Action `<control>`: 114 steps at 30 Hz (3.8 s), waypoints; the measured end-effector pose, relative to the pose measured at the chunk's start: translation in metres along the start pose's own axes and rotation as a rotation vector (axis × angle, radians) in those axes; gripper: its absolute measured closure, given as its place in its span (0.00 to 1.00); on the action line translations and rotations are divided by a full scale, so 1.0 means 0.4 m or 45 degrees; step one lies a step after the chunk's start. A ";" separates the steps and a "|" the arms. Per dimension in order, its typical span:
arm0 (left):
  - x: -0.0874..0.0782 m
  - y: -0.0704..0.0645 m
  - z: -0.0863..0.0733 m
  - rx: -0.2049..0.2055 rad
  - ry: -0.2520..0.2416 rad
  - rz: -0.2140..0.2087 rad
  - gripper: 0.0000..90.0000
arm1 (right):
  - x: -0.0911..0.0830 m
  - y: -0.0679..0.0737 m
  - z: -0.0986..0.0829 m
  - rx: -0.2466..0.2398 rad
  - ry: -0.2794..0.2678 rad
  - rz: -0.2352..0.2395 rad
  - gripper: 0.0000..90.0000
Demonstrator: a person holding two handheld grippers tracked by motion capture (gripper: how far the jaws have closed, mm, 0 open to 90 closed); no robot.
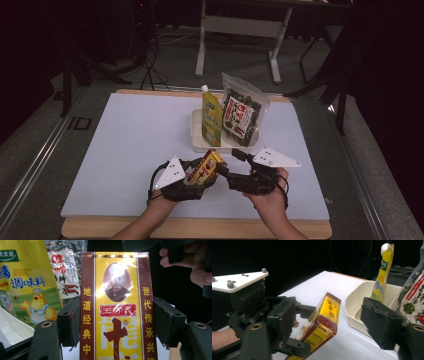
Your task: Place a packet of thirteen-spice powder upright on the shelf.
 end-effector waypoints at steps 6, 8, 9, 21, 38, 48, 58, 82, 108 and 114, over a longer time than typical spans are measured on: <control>-0.007 -0.015 0.008 0.095 -0.104 0.006 0.36 | 0.022 0.007 -0.016 0.056 0.033 -0.021 0.42; -0.009 -0.018 0.012 0.128 -0.126 0.018 0.36 | 0.027 0.009 -0.018 0.069 0.038 -0.017 0.45; -0.010 -0.020 0.013 0.143 -0.139 0.030 0.36 | 0.030 0.011 -0.018 0.076 0.039 -0.020 0.46; -0.013 -0.016 0.009 0.178 -0.157 0.062 0.35 | 0.050 0.039 -0.009 0.176 0.070 -0.028 0.73; 0.002 -0.011 0.040 0.146 -0.036 0.118 0.08 | 0.075 0.051 -0.002 0.112 0.091 -0.072 0.75; -0.023 0.036 0.036 -0.025 0.073 0.210 0.00 | 0.099 0.045 0.023 0.060 0.052 -0.134 0.75; -0.079 0.063 0.032 -0.013 0.085 0.266 0.00 | 0.148 0.036 0.035 0.039 0.012 -0.198 0.75; -0.176 0.114 -0.027 0.012 0.144 0.396 0.00 | 0.308 -0.008 0.087 -0.065 -0.082 -0.430 0.75; -0.178 0.106 -0.031 0.021 0.148 0.392 0.01 | 0.462 -0.095 0.001 0.006 0.019 -0.676 0.75; -0.180 0.108 -0.032 0.026 0.154 0.394 0.01 | 0.483 -0.103 -0.026 0.026 0.046 -0.709 0.75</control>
Point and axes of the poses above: each handheld gripper's, and its own axes: x roughly forward along the jaws, z roughly out of its top, y roughly to its left, the point moved 1 cm from there along x, roughly forward along the jaws, and after that the axes turned 15 degrees about -y, right-handed, at the moved point
